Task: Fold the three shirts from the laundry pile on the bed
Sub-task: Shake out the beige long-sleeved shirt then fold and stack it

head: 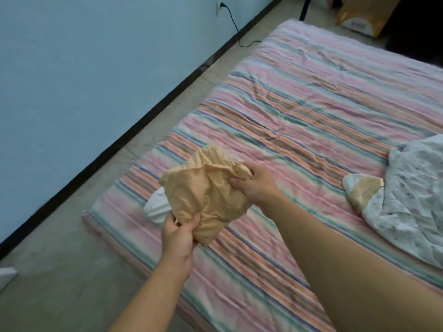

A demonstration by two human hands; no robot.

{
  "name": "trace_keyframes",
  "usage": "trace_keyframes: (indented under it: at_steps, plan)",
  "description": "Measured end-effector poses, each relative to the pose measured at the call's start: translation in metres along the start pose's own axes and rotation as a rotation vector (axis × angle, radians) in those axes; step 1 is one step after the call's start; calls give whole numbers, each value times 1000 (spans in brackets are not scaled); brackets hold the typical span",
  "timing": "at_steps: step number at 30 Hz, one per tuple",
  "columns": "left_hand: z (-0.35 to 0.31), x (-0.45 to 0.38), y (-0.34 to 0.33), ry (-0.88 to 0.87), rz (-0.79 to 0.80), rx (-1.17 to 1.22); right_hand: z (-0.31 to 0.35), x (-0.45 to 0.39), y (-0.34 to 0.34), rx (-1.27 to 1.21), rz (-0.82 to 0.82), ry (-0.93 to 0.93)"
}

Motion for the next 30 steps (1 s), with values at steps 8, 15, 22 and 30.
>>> trace_keyframes:
  at_steps: [8, 15, 22, 30]
  plan:
    - [37, -59, 28, 137, -92, -13, -38, -53, -61, 74, 11, -46]
    - [6, -53, 22, -300, -91, -1266, -72, -46, -92, 856, 195, 9]
    - [4, -64, -11, -244, 181, -1829, -54, -28, -42, 622, 22, -81]
    - [-16, 4, -91, -448, 297, -1839, -70, 61, 46, 969, 226, -243]
Point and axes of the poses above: each hand's wrist, its own x-axis away from the middle knuckle, its own y-axis out of the back of the hand, z = x × y, the point moved 10 cm from there along -x, towards the middle knuckle, and after that the axes turned 3 degrees about y, right-handed, at the moved point
